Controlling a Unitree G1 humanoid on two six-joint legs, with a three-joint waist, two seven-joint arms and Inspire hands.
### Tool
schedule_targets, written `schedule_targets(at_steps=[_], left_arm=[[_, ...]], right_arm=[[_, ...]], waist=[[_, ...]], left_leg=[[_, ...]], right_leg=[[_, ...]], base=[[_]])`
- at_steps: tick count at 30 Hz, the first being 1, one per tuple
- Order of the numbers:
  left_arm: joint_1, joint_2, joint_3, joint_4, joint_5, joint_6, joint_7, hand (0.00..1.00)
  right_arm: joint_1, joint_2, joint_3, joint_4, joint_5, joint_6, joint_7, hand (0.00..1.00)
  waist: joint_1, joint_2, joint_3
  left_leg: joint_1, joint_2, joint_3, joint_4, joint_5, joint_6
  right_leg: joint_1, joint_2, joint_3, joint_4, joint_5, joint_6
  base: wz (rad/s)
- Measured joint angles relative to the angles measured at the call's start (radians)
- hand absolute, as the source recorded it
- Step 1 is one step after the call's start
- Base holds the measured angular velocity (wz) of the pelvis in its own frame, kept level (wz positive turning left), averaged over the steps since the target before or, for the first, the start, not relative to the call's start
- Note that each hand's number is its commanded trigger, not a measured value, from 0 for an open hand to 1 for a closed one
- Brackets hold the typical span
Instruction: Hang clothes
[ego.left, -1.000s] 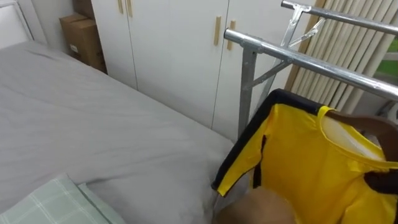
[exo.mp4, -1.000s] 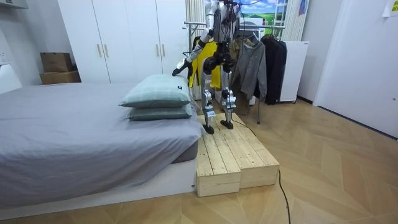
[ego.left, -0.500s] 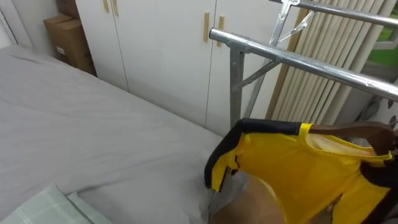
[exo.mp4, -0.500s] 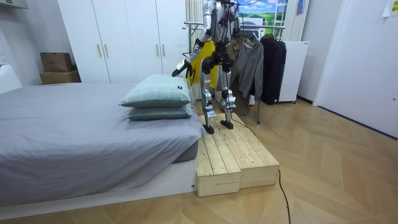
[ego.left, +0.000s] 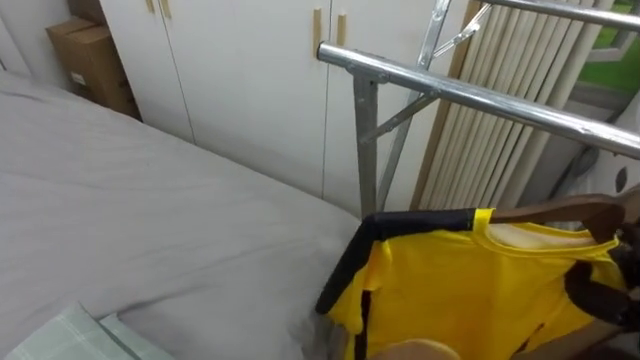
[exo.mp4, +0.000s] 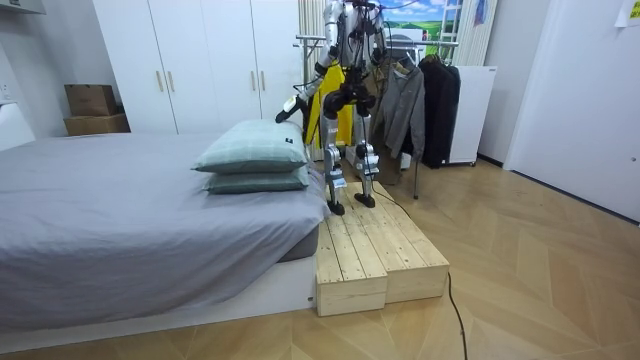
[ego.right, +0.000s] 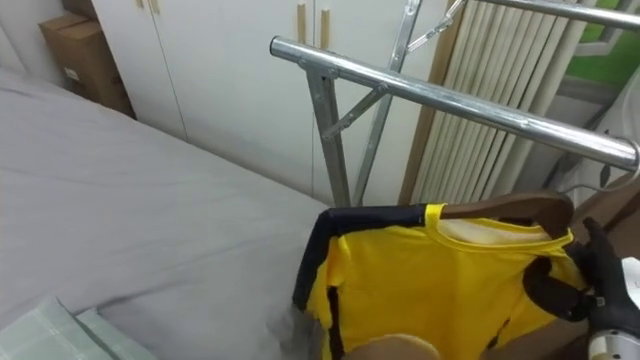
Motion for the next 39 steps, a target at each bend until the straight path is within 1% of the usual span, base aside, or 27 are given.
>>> schedule_targets(at_steps=[2, 3, 5, 7, 8, 9, 10, 11, 13, 15, 18, 19, 23, 26, 29, 32, 35, 39], left_arm=[[-0.001, -0.02, 0.02, 0.011, 0.0, -0.001, 0.008, 0.0], [-0.001, -0.023, 0.02, 0.016, -0.001, -0.001, 0.013, 0.0], [-0.001, -0.03, 0.025, 0.026, 0.0, -0.001, 0.024, 0.0], [-0.001, -0.035, 0.029, 0.034, -0.002, -0.002, 0.029, 0.0], [-0.002, -0.041, 0.031, 0.046, -0.002, -0.009, 0.038, 0.0], [-0.004, -0.044, 0.031, 0.053, -0.003, -0.013, 0.041, 0.0], [-0.006, -0.047, 0.034, 0.064, -0.007, -0.02, 0.045, 0.0], [-0.007, -0.049, 0.036, 0.067, -0.012, -0.021, 0.046, 0.0], [-0.024, -0.052, 0.037, 0.096, -0.016, -0.031, 0.051, 0.0], [-0.039, -0.053, 0.039, 0.121, -0.022, -0.041, 0.054, 0.0], [-0.042, -0.056, 0.039, 0.131, -0.022, -0.05, 0.062, 0.0], [-0.042, -0.056, 0.039, 0.132, -0.023, -0.051, 0.062, 0.0], [-0.041, -0.057, 0.039, 0.133, -0.022, -0.056, 0.065, 0.0], [-0.041, -0.057, 0.036, 0.145, -0.035, -0.066, 0.068, 0.0], [-0.041, -0.057, 0.032, 0.153, -0.043, -0.067, 0.068, 0.0], [-0.043, -0.061, 0.023, 0.181, -0.044, -0.068, 0.07, 0.0], [-0.049, -0.063, 0.023, 0.202, -0.043, -0.067, 0.07, 0.0], [-0.051, -0.065, 0.023, 0.212, -0.041, -0.067, 0.068, 0.0]], right_arm=[[0.04, 0.061, -0.028, 0.006, -0.003, 0.0, -0.012, 0.0], [0.052, 0.071, -0.028, 0.011, -0.002, 0.001, -0.012, 0.0], [0.097, 0.115, -0.028, 0.027, -0.002, 0.006, -0.006, 0.0], [0.13, 0.141, -0.027, 0.032, 0.01, 0.007, 0.012, 0.0], [0.141, 0.153, -0.024, 0.055, 0.013, 0.008, 0.02, 0.0], [0.142, 0.158, -0.021, 0.076, 0.014, 0.01, 0.025, 0.0], [0.145, 0.175, -0.02, 0.114, 0.017, 0.016, 0.033, 0.0], [0.145, 0.183, -0.018, 0.128, 0.021, 0.017, 0.035, 0.0], [0.145, 0.203, -0.009, 0.18, 0.029, 0.017, 0.041, 0.0], [0.144, 0.211, 0.002, 0.212, 0.028, 0.015, 0.048, 0.0], [0.142, 0.215, 0.021, 0.278, 0.022, 0.013, 0.071, 0.0], [0.142, 0.218, 0.021, 0.299, 0.021, 0.014, 0.079, 0.0], [0.145, 0.229, 0.019, 0.343, 0.016, 0.014, 0.088, 0.0], [0.143, 0.241, 0.02, 0.388, 0.009, 0.014, 0.093, 0.0], [0.144, 0.248, 0.021, 0.426, 0.009, 0.018, 0.105, 0.0], [0.144, 0.25, 0.022, 0.455, 0.01, 0.024, 0.112, 0.0], [0.145, 0.25, 0.022, 0.481, 0.01, 0.036, 0.113, 0.0], [0.162, 0.254, 0.022, 0.503, 0.008, 0.058, 0.114, 0.0]], waist=[[-0.006, 0.003, -0.0014], [-0.008, 0.004, -0.0016], [-0.019, 0.009, -0.0014], [-0.022, 0.013, -0.0024], [-0.023, 0.016, -0.0036], [-0.023, 0.016, -0.0034], [-0.022, 0.016, -0.0034], [-0.022, 0.017, -0.003], [-0.023, 0.022, -0.0027], [-0.023, 0.024, -0.0018], [-0.023, 0.024, -0.0008], [-0.024, 0.019, 0.0032], [-0.026, 0.019, 0.0061], [-0.028, 0.02, 0.0067], [-0.034, 0.023, 0.0072], [-0.048, 0.029, 0.0036], [-0.05, 0.034, -0.0008], [-0.051, 0.034, -0.002]], left_leg=[[0.003, 0.001, 0.001, -0.003, 0.0, 0.001], [0.004, 0.001, 0.001, -0.004, 0.0, 0.001], [0.005, 0.001, 0.004, -0.007, 0.0, 0.001], [0.006, 0.001, 0.011, -0.015, 0.002, 0.002], [0.007, 0.001, 0.016, -0.019, 0.002, 0.003], [0.007, 0.001, 0.018, -0.019, 0.002, 0.003], [0.008, 0.001, 0.022, -0.02, 0.002, 0.004], [0.009, 0.001, 0.023, -0.02, 0.002, 0.004], [0.008, 0.001, 0.027, -0.02, 0.002, 0.004], [0.009, 0.001, 0.027, -0.02, 0.002, 0.004], [0.01, 0.001, 0.026, -0.021, 0.002, 0.004], [0.01, 0.001, 0.026, -0.02, 0.002, 0.004], [0.009, 0.001, 0.027, -0.022, 0.002, 0.004], [0.008, 0.001, 0.027, -0.023, 0.003, 0.004], [0.008, 0.0, 0.029, -0.025, 0.003, 0.004], [0.009, 0.0, 0.029, -0.031, 0.003, 0.004], [0.009, 0.0, 0.031, -0.037, 0.004, 0.006], [0.01, -0.001, 0.034, -0.042, 0.004, 0.006]], right_leg=[[0.002, 0.001, 0.001, 0.0, 0.0, 0.0], [0.002, 0.001, 0.0, -0.001, 0.0, 0.0], [0.0, 0.001, 0.004, -0.001, 0.0, 0.0], [-0.004, 0.001, 0.015, -0.001, -0.001, 0.001], [-0.007, 0.0, 0.023, -0.001, -0.001, 0.001], [-0.007, 0.001, 0.027, 0.0, -0.001, 0.001], [-0.009, 0.001, 0.032, 0.0, 0.0, 0.002], [-0.01, 0.001, 0.035, 0.001, 0.0, 0.003], [-0.015, 0.0, 0.039, 0.003, 0.001, 0.004], [-0.015, 0.0, 0.038, 0.004, 0.001, 0.004], [-0.014, -0.001, 0.037, 0.004, 0.001, 0.004], [-0.014, -0.001, 0.037, 0.004, 0.001, 0.004], [-0.014, -0.001, 0.038, 0.002, 0.001, 0.004], [-0.014, -0.001, 0.036, 0.001, 0.001, 0.004], [-0.016, -0.001, 0.035, 0.0, 0.001, 0.004], [-0.017, -0.001, 0.036, -0.001, 0.001, 0.005], [-0.021, -0.002, 0.036, -0.001, 0.001, 0.005], [-0.024, -0.004, 0.035, -0.001, 0.001, 0.005]], base=[[0.0], [0.0], [-0.04], [-0.11], [-0.12], [-0.11], [-0.09], [-0.11], [-0.06], [0.0], [0.0], [0.0], [0.0], [0.0], [0.0], [0.0], [-0.02], [0.0]])
